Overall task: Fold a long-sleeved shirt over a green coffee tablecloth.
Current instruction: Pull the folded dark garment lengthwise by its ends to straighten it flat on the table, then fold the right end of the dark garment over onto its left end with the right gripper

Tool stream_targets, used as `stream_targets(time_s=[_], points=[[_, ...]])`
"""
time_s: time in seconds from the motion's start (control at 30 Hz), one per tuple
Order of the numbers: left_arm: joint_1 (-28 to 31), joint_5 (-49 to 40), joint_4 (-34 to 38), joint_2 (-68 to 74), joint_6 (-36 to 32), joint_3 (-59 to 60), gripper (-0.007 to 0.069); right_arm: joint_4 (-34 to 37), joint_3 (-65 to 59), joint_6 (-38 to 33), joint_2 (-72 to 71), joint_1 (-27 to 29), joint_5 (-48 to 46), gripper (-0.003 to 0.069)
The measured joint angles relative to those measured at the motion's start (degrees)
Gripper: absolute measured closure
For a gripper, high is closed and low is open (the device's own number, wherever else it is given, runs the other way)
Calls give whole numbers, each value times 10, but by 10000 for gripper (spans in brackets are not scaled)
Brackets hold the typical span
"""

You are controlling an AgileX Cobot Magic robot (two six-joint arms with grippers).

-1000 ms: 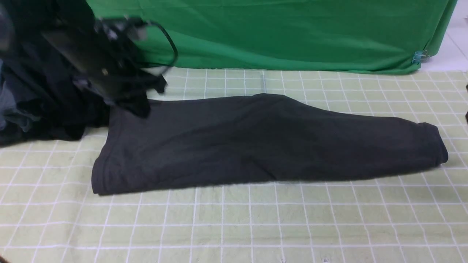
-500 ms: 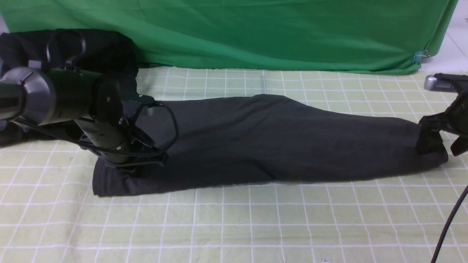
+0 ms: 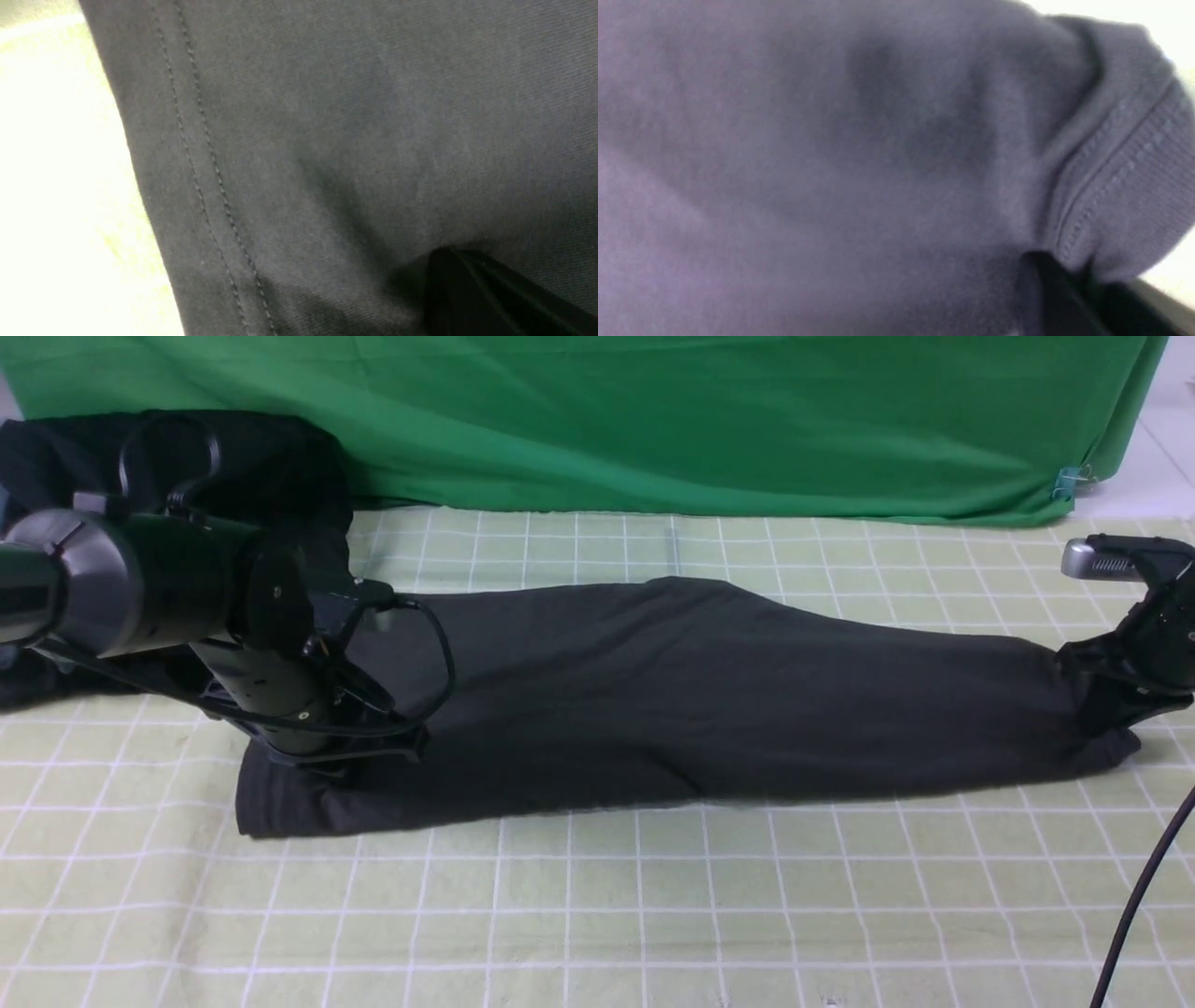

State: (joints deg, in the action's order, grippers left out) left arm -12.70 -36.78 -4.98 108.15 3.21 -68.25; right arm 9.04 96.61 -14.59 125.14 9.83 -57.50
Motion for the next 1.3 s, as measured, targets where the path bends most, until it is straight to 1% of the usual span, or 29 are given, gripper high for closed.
stream_targets(time_s=[0.07,0.17,0.23,0.37,0.57,0.67,0.73,0.83,0.9,1.03,1.1,1.17,1.2,1.23,1.3], points=[[0,-1,0,-1,0,0,630,-12,8,12,0,3,-14,630],[0,-12,2,-11,22,1,630,-45,24,44,-6,14,-47,630],[0,-18,2,-19,28,1,630,-55,27,49,-12,18,-54,631],[2,-31,-5,-80,38,4,630,-96,37,54,-39,24,-61,631],[2,-48,-10,-181,43,4,630,-102,45,55,-53,28,-79,631],[2,-67,-23,-209,43,4,630,-104,50,56,-53,28,-102,631],[2,-86,-44,-228,56,4,630,-102,61,59,-54,27,-115,631],[2,-93,-65,-235,67,6,630,-96,77,63,-72,13,-119,634],[2,-95,-74,-236,71,6,630,-90,84,63,-88,-4,-119,635],[2,-95,-77,-236,75,6,630,-81,95,63,-136,-75,-119,636],[2,-95,-77,-236,75,6,630,-74,100,71,-152,-117,-120,636],[2,-95,-77,-236,75,6,630,-70,113,81,-161,-172,-120,636],[2,-95,-77,-236,75,6,630,-70,118,87,-162,-187,-120,636],[2,-95,-77,-236,75,6,630,-69,129,97,-162,-223,-120,636],[2,-95,-77,-236,75,6,630,-66,143,112,-161,-272,-118,636]])
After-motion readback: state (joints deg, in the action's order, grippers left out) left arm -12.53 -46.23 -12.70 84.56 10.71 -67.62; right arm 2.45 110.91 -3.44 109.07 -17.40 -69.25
